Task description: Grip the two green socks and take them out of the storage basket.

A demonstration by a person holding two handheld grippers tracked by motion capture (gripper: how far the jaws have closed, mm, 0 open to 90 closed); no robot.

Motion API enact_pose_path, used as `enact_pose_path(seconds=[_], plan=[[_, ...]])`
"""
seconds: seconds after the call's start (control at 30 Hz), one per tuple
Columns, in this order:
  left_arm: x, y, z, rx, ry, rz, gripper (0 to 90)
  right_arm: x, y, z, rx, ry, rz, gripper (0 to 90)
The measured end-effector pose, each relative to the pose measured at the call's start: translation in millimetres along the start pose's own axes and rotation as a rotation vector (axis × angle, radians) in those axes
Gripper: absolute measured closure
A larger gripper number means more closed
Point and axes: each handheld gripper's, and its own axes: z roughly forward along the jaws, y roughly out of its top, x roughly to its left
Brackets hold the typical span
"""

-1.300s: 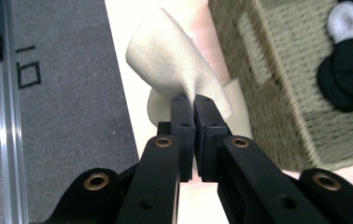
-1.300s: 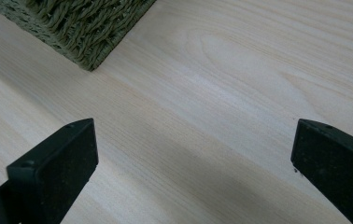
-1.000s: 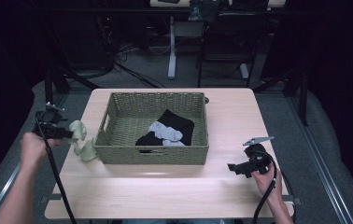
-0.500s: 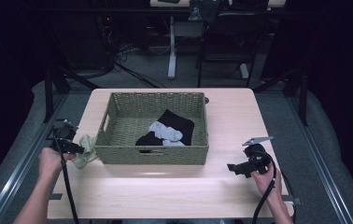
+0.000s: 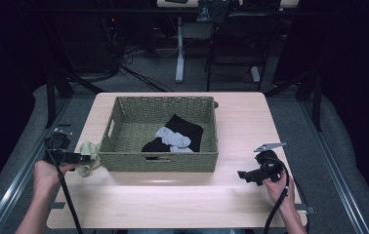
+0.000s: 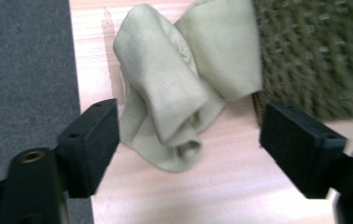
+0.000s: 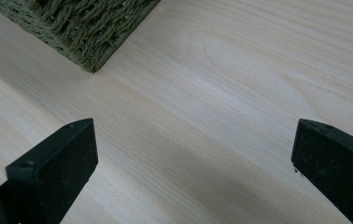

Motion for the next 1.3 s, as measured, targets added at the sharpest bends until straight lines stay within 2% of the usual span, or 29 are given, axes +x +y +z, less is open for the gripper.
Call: enact_pose_path(seconds=[0.07,0.13,0.2,0.23,0.27,0.3,0.33,0.37,0.5,0.63,0.73,0.77,0.93,1.07,1.2,1.3], plan=[[-1.5,-3.4,-4.8,-0.02,0.001,0.002,15.2,-0.3,0.0,-0.2,-0.001,0.002,0.0,0.0],[-7.7,-13.9,-18.7,-0.053,-0.014,0.014,13.4,0.1,0.2,-0.1,-0.001,-0.001,0.0,0.0],[-10.7,-17.8,-21.6,-0.069,-0.014,0.018,11.3,0.2,0.4,0.1,-0.002,-0.002,0.0,0.0],[-17.1,-25.4,-26.2,-0.09,-0.016,0.025,10.8,0.2,0.5,0.4,0.005,-0.005,0.0,0.0],[-17.1,-25.4,-26.2,-0.09,-0.016,0.025,10.4,0.2,0.5,0.6,0.006,-0.005,-0.001,0.0],[-23.2,-32.2,-29.8,-0.095,-0.019,0.043,9.8,0.5,0.5,0.6,0.007,-0.005,-0.001,0.0],[-23.2,-32.2,-29.8,-0.095,-0.019,0.043,9.2,0.5,0.5,0.6,0.007,-0.005,-0.001,0.0],[-30.0,-38.7,-31.7,-0.104,-0.015,0.053,8.7,0.9,0.5,0.8,0.004,-0.004,-0.003,0.0],[-40.0,-47.9,-31.7,-0.108,-0.016,0.069,6.4,1.1,0.4,1.8,0.005,0.0,-0.007,0.0],[-51.7,-64.4,-23.5,-0.102,-0.016,0.083,5.2,1.9,0.6,2.0,0.012,-0.004,-0.007,0.0],[-54.6,-72.1,-18.1,-0.093,-0.027,0.076,2.0,2.2,0.6,2.4,0.011,-0.002,-0.005,0.0],[-57.6,-79.9,-12.3,-0.077,-0.028,0.076,0.6,2.1,0.7,2.7,0.014,-0.001,-0.003,0.0],[-64.0,-96.6,-1.2,-0.059,-0.034,0.07,0.1,2.4,1.0,3.7,0.014,-0.006,-0.009,0.0],[-66.7,-102.8,4.0,-0.049,-0.034,0.069,0.0,2.8,1.1,4.4,0.019,-0.001,-0.014,0.0],[-70.9,-109.1,13.1,-0.054,-0.014,0.073,0.0,3.4,1.2,5.2,0.023,-0.006,-0.016,0.0],[-73.3,-112.6,21.2,-0.06,0.0,0.059,0.0,3.6,1.3,6.0,0.023,-0.004,-0.019,0.0]])
